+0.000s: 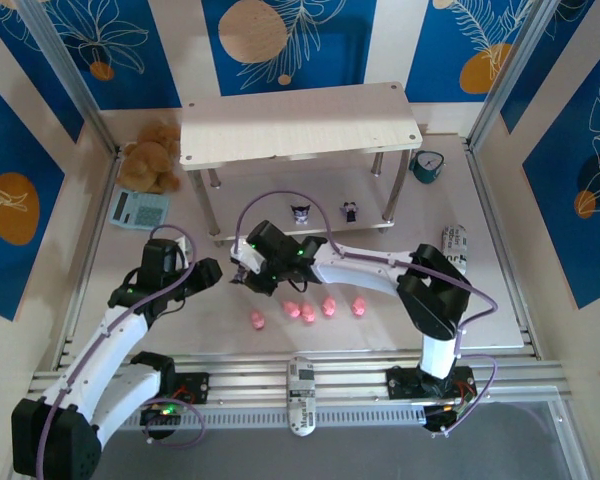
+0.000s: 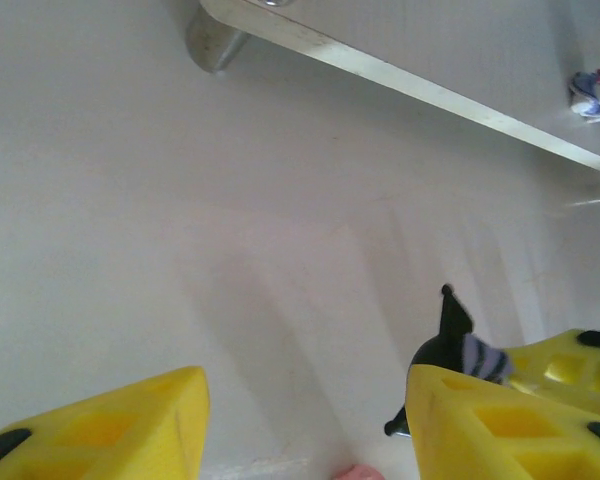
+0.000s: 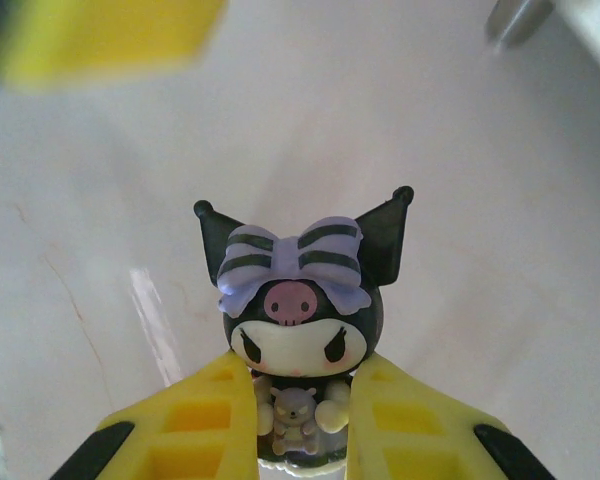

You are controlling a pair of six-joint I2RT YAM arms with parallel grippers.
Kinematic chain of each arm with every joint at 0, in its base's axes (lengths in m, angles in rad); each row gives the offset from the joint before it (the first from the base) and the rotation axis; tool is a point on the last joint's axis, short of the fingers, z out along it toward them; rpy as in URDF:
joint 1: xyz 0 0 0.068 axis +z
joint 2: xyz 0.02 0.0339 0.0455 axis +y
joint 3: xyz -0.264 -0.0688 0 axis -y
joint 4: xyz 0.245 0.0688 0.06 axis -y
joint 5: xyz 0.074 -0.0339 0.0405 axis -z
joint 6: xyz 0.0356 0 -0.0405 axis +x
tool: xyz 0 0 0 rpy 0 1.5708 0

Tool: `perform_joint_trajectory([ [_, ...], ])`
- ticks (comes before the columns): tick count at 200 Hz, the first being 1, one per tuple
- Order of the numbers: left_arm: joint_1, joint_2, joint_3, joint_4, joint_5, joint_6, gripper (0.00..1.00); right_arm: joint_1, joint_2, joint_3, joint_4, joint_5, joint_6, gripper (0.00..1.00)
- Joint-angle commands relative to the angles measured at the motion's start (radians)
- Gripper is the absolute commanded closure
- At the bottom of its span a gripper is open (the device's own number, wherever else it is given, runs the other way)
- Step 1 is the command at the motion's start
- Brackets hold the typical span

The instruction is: Place and organize the plastic toys onto the shelf

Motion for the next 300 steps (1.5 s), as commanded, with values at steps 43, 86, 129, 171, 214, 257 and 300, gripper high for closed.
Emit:
perform_joint_trajectory([
  [43,0.014,-0.009,0.010,0.104,0.141,-0.035,0.44,0.017,-0.035,0.006,0.095,-0.016,0.092,0.88],
  [86,0.012,0.005,0.010,0.143,0.189,-0.049,0.45,0.023,-0.040,0.018,0.111,-0.042,0.108,0.88],
  [129,0.011,0.011,0.013,0.142,0.215,-0.040,0.45,0.010,-0.055,0.015,0.149,-0.087,0.151,0.88],
  [171,0.011,0.017,0.007,0.154,0.228,-0.040,0.46,0.004,-0.070,0.022,0.160,-0.117,0.169,0.88],
  [214,0.012,0.029,0.009,0.166,0.244,-0.036,0.48,-0.001,-0.075,0.024,0.170,-0.125,0.179,0.88],
  [257,0.011,0.031,0.007,0.183,0.259,-0.035,0.50,-0.001,-0.075,0.033,0.178,-0.132,0.189,0.88],
  [300,0.011,0.037,0.006,0.209,0.284,-0.040,0.62,-0.005,-0.071,0.042,0.183,-0.124,0.192,0.88],
])
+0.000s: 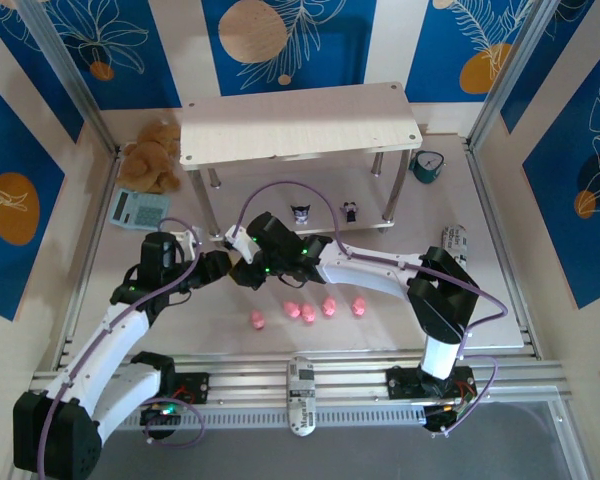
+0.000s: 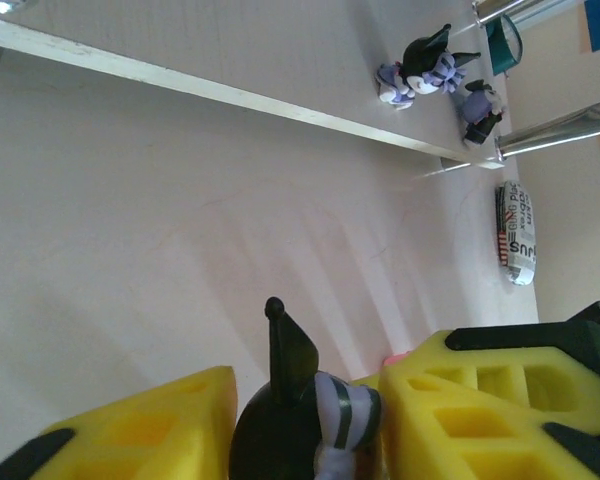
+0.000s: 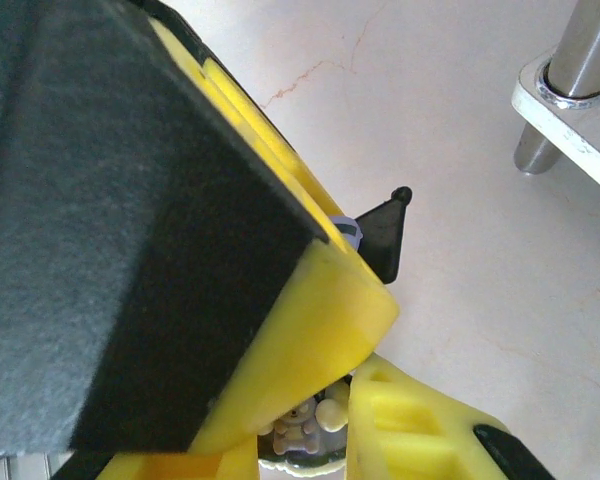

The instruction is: Place and organize the plastic toys onto the shelf

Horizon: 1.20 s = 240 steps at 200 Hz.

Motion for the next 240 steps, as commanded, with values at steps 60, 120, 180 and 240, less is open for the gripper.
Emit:
perform_joint_trajectory([
  [60,0.011,0.013,0.032,0.026,0.044,0.028,0.71,-0.007,-0.018,0.085,0.030,-0.021,0.013,0.86],
  [120,0.012,0.047,0.078,0.015,0.037,0.071,0.74,-0.007,-0.005,0.114,0.018,-0.028,0.009,0.72],
  [180,0.011,0.113,0.171,-0.038,0.013,0.185,0.74,-0.036,-0.142,0.002,0.005,-0.020,0.007,0.37],
  [240,-0.008,0.189,0.307,-0.057,-0.075,0.463,0.75,-0.116,-0.516,-0.153,-0.097,0.190,-0.006,0.33],
])
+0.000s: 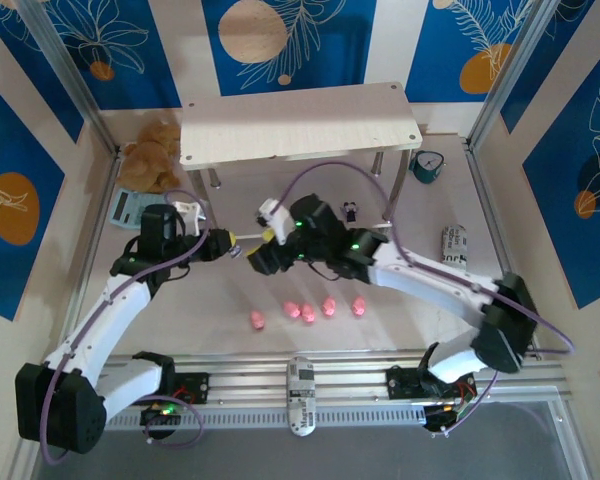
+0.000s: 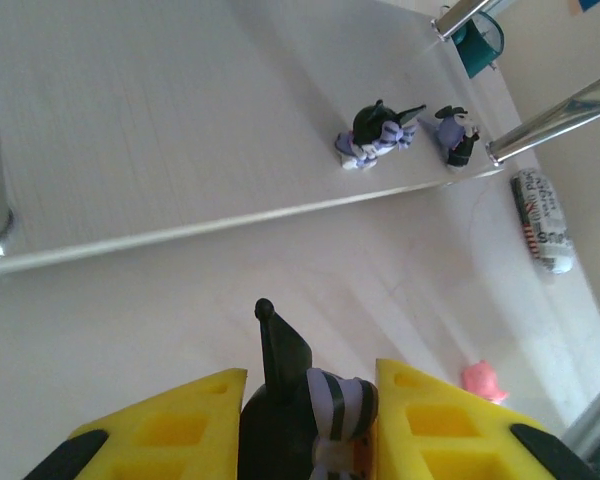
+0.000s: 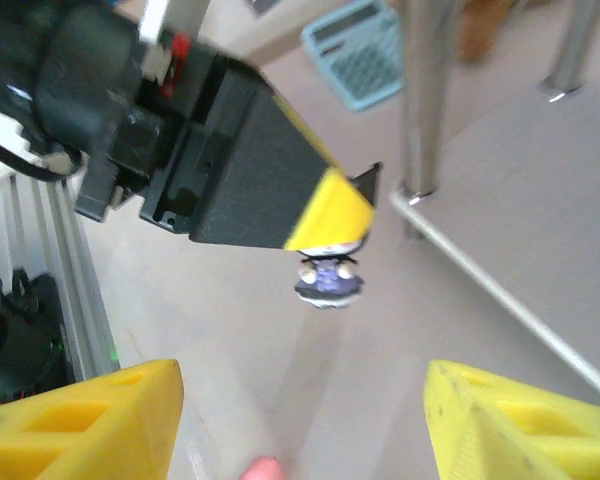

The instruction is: Place and organize the plastic toys onto the shelf

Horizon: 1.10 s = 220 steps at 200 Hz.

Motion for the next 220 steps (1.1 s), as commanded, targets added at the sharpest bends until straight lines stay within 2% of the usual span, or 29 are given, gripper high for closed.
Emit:
perform_joint_trajectory([
  [1,-0.014,0.017,0.069,-0.006,-0.052,0.181,0.75,-0.035,-0.145,-0.039,-0.055,0.130,-0.013,0.33],
  [41,-0.095,0.092,0.112,0.078,-0.156,0.387,0.74,-0.148,-0.367,-0.121,-0.099,0.195,-0.010,0.29],
  [79,-0.176,0.193,0.140,0.181,-0.235,0.591,0.70,-0.219,-0.462,-0.147,-0.151,0.216,-0.003,0.29],
  [99,-0.176,0.248,0.141,0.248,-0.205,0.676,0.69,-0.239,-0.495,-0.153,-0.163,0.222,-0.002,0.29],
  [154,-0.161,0.397,0.204,0.279,-0.130,0.815,0.69,-0.290,-0.562,-0.160,-0.193,0.227,-0.001,0.29],
  [220,-0.134,0.493,0.286,0.228,-0.042,0.945,0.69,-0.340,-0.623,-0.168,-0.245,0.248,0.005,0.29],
])
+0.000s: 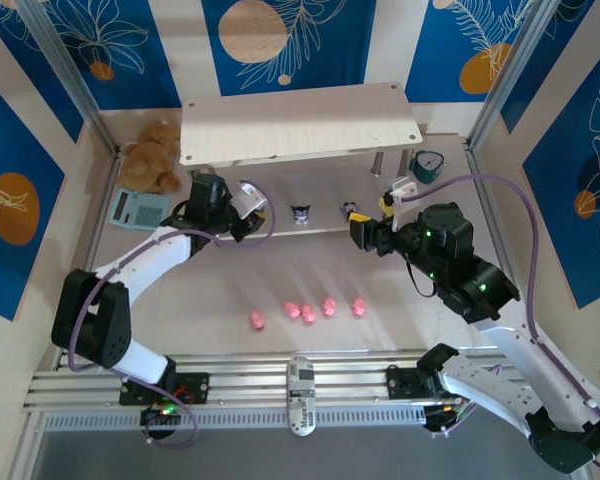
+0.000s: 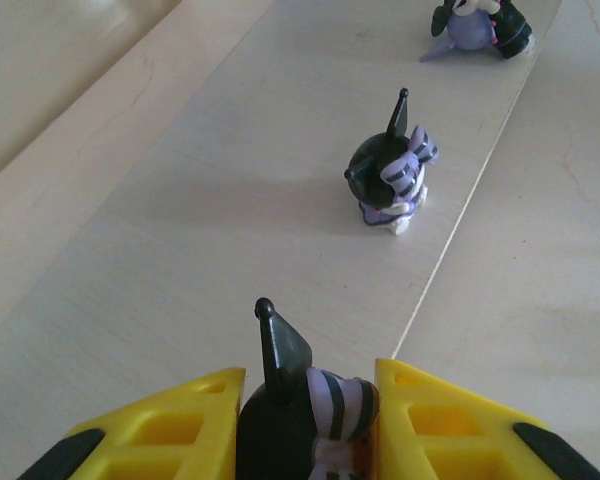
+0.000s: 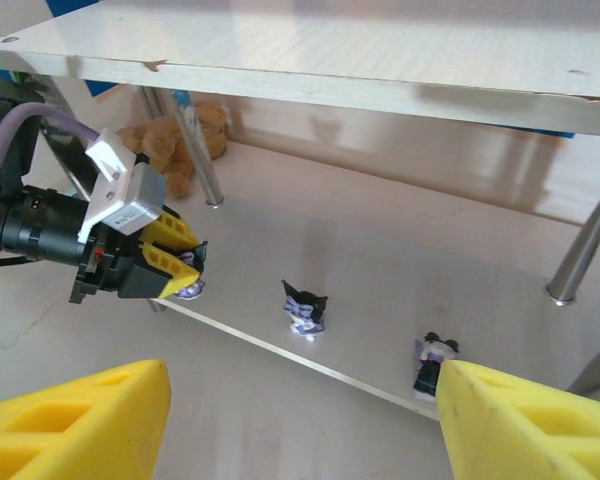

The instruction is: Place and organize the plastic toys onto the shelf

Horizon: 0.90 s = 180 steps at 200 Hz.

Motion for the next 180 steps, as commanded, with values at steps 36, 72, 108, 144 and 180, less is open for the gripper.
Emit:
perform_joint_trajectory([
  [36,0.032,0.077,0.053,-0.010,0.091,0.107,0.70,-0.034,-0.030,-0.010,-0.037,0.021,0.013,0.29],
  [72,0.039,0.112,0.038,0.046,0.090,0.078,0.70,-0.049,-0.024,-0.012,-0.033,0.008,0.013,0.29],
  [108,0.039,0.128,0.026,0.080,0.072,0.074,0.70,-0.063,-0.022,-0.022,-0.028,-0.005,0.015,0.29],
  [144,0.039,0.141,-0.002,0.141,0.031,0.066,0.70,-0.075,-0.022,-0.037,-0.023,-0.020,0.024,0.29],
  [180,0.039,0.147,-0.024,0.185,-0.013,0.076,0.70,-0.080,-0.023,-0.048,-0.020,-0.025,0.029,0.29],
])
